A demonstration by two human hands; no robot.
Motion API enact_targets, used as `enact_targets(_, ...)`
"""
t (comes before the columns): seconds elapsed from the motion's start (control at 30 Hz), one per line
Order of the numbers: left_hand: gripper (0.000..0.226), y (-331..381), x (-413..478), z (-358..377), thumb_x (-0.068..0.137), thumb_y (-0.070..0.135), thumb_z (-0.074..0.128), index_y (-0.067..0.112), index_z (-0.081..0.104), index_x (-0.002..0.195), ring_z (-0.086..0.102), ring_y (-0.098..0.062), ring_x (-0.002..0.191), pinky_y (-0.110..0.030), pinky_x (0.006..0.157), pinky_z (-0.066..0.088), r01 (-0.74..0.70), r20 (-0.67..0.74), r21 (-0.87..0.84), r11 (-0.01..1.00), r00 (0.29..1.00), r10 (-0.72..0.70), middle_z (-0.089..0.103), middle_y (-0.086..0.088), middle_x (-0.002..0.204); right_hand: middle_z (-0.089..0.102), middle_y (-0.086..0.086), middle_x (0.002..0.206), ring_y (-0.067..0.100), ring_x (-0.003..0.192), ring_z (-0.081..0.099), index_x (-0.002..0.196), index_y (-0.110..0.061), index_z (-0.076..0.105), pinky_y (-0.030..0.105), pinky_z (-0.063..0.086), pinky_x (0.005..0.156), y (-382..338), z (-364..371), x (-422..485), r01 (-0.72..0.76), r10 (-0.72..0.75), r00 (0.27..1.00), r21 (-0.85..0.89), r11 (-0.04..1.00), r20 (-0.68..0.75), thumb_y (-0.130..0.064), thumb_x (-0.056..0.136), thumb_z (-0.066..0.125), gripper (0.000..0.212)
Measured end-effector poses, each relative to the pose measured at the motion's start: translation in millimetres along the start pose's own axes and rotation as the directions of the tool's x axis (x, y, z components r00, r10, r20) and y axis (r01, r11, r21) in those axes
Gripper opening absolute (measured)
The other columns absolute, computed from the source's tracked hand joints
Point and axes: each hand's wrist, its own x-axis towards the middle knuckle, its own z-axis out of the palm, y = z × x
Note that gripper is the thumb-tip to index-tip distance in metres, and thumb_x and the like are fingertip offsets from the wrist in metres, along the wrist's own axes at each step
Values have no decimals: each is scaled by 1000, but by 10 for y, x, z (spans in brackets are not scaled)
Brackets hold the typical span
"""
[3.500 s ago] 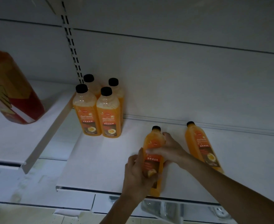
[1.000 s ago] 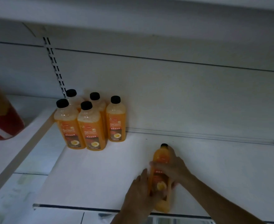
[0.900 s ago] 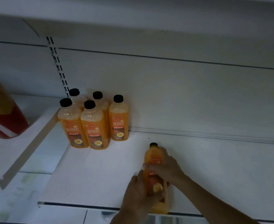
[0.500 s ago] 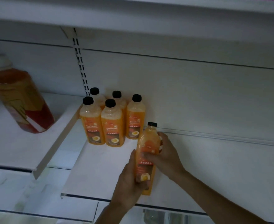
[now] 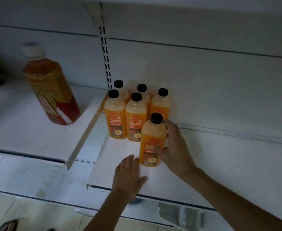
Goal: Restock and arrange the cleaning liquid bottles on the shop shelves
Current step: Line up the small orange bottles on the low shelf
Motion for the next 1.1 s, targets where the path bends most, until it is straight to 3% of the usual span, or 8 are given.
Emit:
enact_targets(0.07, 70, -70, -57, 34, 93, 58, 29, 20, 11, 149, 7, -19, 146, -33, 119, 9, 8, 125, 38, 999, 992, -13, 7, -2, 159, 37, 4, 141, 19, 125, 44, 142, -20, 26, 31, 43, 97, -9, 34, 88, -26, 25, 999, -27, 999, -20, -22, 86, 67, 69)
enact_targets(0.13, 70, -67, -83, 26, 95, 57, 25, 20, 5, 150, 0, -18, 147, -34, 119, 2, -13, 151, 67, 998, 989, 2, -1, -1, 159, 36, 6, 140, 23, 125, 45, 143, -18, 24, 32, 44, 95, -13, 68, 186, -43, 40, 998, -56, 998, -53, -19, 87, 65, 69)
enact_targets(0.37, 69, -37, -79, -14, 96, 54, 24, 20, 0, 150, -5, -18, 147, -34, 119, -2, 5, 197, 76, 997, 980, -20, -6, -1, 159, 35, 9, 139, 30, 122, 48, 143, -19, 23, 47, 50, 94, 43, 103, 361, -93, 80, 989, -100, 991, -125, -15, 87, 64, 69)
enact_targets(0.6, 68, -25, -73, -28, 96, 52, 25, 19, -1, 150, -6, -19, 147, -34, 118, -3, 8, 203, 46, 999, 979, -17, -7, -2, 159, 36, 10, 139, 31, 121, 49, 141, -18, 25, 53, 51, 92, 91, 114, 428, -103, 86, 984, -111, 988, -155, -11, 86, 65, 68)
enact_targets(0.97, 68, 46, -70, -100, 98, 47, 30, 18, 0, 150, -5, -20, 147, -35, 119, 0, 29, 212, 61, 998, 976, -42, -6, -2, 159, 31, 14, 139, 33, 124, 45, 142, -16, 24, 46, 47, 96, 90, 56, 667, -157, 145, 981, -85, 984, -126, -5, 88, 60, 66)
enact_targets(1.1, 68, 64, -40, -187, 97, 46, 37, 16, 6, 150, 5, -21, 146, -34, 119, 10, 40, 210, 44, 998, 976, -48, 4, -2, 159, 31, 14, 138, 31, 122, 44, 140, -21, 27, 35, 46, 87, 64, -35, 640, -199, 197, 976, -13, 980, -90, -10, 83, 68, 72)
